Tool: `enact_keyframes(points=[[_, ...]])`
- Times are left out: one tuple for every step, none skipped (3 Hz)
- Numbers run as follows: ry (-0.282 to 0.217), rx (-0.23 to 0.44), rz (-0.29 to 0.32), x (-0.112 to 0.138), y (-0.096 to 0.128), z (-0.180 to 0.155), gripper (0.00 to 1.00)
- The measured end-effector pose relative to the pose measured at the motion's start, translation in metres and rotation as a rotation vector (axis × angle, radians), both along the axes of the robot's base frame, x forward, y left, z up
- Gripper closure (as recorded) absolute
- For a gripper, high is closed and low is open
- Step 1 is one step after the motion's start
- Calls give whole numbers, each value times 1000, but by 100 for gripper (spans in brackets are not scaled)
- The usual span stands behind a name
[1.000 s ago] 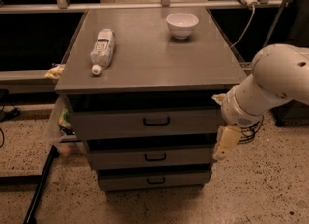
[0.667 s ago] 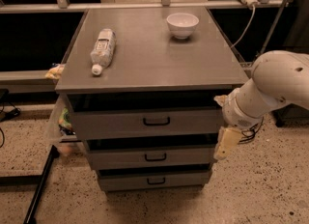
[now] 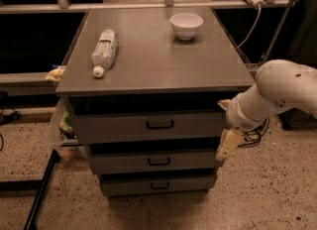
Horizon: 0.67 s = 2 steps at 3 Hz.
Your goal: Open top drawer
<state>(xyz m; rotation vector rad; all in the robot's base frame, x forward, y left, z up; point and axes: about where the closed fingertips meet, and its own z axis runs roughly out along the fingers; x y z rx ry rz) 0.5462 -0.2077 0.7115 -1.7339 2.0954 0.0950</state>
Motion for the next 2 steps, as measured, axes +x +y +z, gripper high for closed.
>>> enact_keyframes(points=[[-8,36,22,17,7,-11,0],[-18,67,50,34,18,-20,0]])
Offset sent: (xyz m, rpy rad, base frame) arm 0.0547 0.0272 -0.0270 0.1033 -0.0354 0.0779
